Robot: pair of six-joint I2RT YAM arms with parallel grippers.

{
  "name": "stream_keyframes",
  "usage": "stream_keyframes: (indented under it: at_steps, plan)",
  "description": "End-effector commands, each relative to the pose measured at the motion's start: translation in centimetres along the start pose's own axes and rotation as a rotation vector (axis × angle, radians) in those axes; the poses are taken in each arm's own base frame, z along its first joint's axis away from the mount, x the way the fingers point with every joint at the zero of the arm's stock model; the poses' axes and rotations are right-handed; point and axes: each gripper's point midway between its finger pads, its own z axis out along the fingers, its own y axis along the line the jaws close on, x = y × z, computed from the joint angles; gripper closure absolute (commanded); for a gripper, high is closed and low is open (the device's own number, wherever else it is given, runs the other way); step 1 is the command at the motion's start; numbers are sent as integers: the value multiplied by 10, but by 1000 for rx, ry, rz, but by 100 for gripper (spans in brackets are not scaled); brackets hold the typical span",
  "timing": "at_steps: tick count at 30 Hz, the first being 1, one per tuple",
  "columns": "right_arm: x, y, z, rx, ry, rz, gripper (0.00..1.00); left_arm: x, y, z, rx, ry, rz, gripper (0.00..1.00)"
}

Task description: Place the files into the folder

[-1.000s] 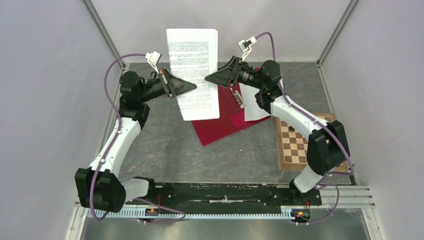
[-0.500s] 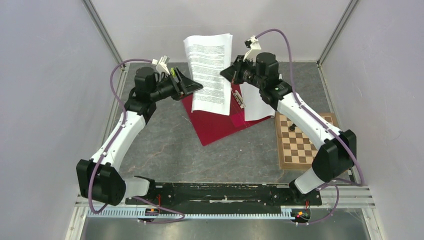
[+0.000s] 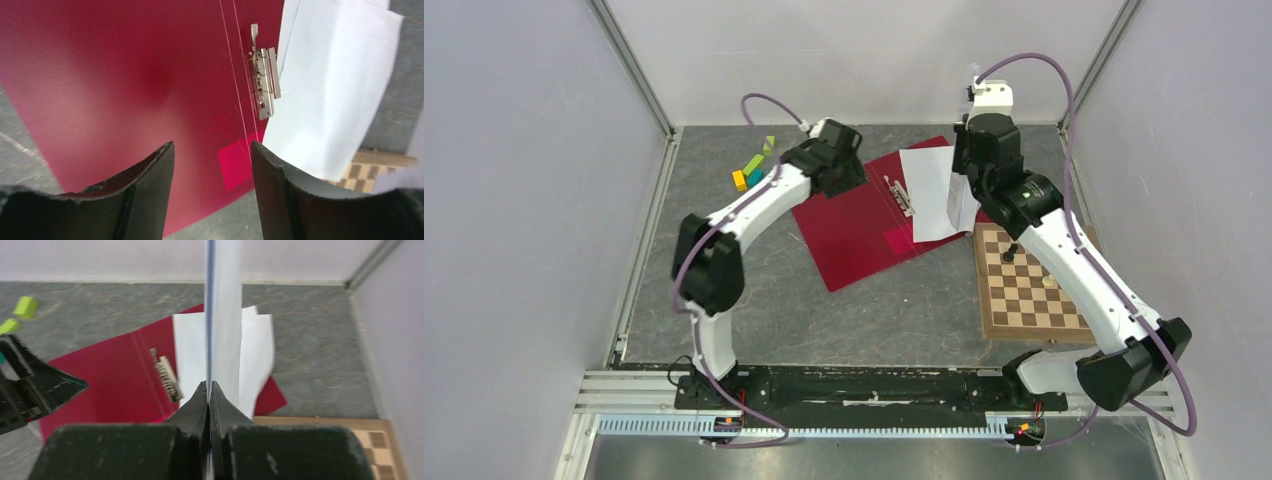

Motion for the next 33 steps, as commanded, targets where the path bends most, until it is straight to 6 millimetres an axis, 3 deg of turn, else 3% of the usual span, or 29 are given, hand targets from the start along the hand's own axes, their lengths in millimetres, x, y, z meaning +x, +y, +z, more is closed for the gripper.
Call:
stream_keyframes:
  at_steps: [1,4,8,15,21,24,33]
  plan:
    - [-12,-49,-29,189,-40,-55,100,8,-16,35,-147,-59,-45,37]
    - [-5,-49,-39,159,-41,-32,100,17,-36,66,-151,-52,-56,38]
    - [8,-53,-47,145,-31,-23,100,19,-58,90,-150,-87,-45,38]
    - [31,-47,-54,79,-7,-11,100,24,-75,120,-128,-139,-27,39]
    - [33,-42,-59,34,-9,0,100,32,-97,138,-69,-175,-5,42]
    - [33,-41,-61,21,-14,6,100,37,-103,147,-55,-180,0,43]
    - [32,-36,-61,-5,-17,9,100,45,-95,163,-91,-202,-22,52]
